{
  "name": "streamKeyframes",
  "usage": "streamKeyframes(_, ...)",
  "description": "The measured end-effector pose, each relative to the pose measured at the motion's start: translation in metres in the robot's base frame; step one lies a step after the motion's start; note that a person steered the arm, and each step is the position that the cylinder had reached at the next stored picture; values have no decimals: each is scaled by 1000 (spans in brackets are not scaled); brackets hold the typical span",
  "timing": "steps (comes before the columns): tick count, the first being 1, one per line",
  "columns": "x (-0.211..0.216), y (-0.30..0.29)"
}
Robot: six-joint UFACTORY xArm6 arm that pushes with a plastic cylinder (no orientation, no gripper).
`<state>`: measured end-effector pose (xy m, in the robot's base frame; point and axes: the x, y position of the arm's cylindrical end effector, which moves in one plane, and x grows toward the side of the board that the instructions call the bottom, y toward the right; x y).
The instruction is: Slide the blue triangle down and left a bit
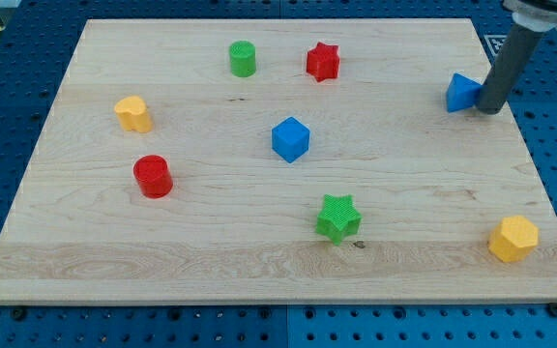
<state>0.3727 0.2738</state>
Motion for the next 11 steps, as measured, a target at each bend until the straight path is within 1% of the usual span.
streamKeyframes(1,-21,7)
streamKeyframes(2,-60,4)
streamKeyframes(3,-85,-19)
streamKeyframes(4,-84,-34)
streamKeyframes(5,-72,-41)
streamKeyframes(9,10,-11)
streamKeyframes(11,16,-25)
